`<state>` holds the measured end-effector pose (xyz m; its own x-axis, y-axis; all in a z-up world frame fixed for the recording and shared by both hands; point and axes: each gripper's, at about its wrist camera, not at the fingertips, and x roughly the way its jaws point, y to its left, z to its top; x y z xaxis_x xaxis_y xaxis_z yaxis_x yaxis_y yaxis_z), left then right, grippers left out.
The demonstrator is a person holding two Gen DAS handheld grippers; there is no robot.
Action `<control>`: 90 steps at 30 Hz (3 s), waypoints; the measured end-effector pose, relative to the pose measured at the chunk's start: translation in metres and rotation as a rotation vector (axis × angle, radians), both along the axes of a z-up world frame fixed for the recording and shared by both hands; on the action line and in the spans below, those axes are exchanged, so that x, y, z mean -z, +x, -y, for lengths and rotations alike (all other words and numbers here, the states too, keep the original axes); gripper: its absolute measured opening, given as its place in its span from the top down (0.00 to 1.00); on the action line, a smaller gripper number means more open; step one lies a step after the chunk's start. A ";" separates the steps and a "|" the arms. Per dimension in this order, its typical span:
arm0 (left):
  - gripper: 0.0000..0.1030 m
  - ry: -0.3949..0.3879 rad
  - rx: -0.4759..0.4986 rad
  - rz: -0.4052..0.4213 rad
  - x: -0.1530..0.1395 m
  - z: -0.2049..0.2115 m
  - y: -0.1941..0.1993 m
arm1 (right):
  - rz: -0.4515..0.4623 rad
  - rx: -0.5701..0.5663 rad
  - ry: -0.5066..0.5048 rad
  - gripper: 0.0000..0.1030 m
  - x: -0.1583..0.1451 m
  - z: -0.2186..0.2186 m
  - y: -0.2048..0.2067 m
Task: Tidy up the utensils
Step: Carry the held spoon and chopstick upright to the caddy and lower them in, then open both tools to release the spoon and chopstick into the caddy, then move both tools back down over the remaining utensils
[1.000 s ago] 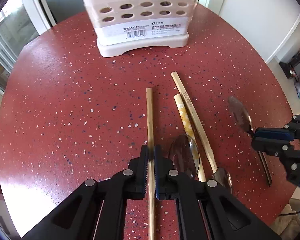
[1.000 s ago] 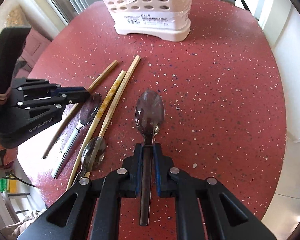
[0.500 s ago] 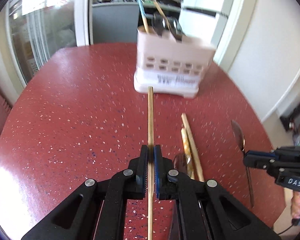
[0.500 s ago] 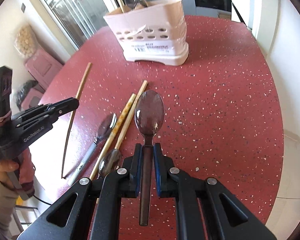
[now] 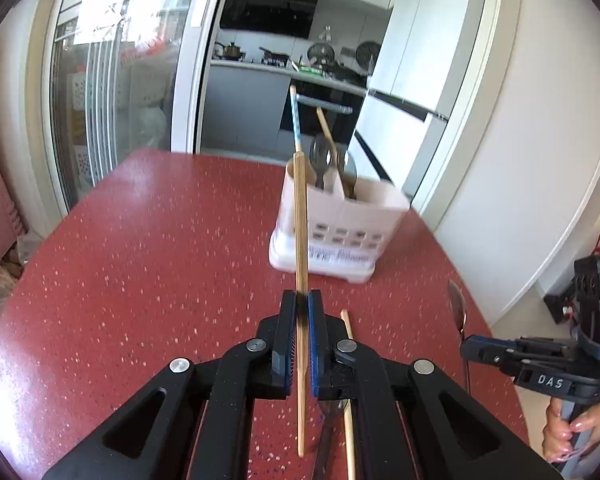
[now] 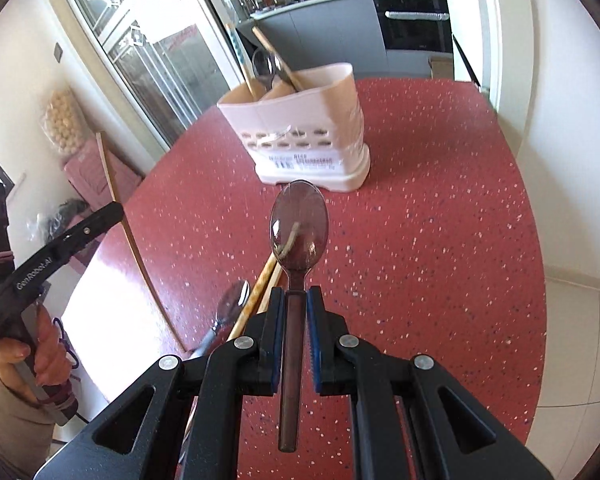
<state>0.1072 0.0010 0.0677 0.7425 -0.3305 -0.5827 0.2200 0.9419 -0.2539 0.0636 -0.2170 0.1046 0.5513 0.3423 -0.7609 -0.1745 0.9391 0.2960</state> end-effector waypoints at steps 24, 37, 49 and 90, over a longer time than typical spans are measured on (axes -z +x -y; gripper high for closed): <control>0.66 -0.046 0.012 0.208 -0.100 0.015 0.083 | 0.183 0.004 0.034 0.88 -0.081 -0.005 0.084; 0.66 -0.075 -0.038 0.247 -0.116 0.020 0.168 | 0.297 0.050 0.055 0.88 -0.108 -0.002 0.172; 0.66 -0.100 -0.067 0.162 -0.060 0.025 0.208 | 0.484 0.067 -0.066 0.88 -0.066 -0.022 0.205; 0.65 0.189 -0.095 0.042 -0.016 0.027 0.132 | 0.394 -0.012 -0.158 0.29 -0.032 -0.034 0.148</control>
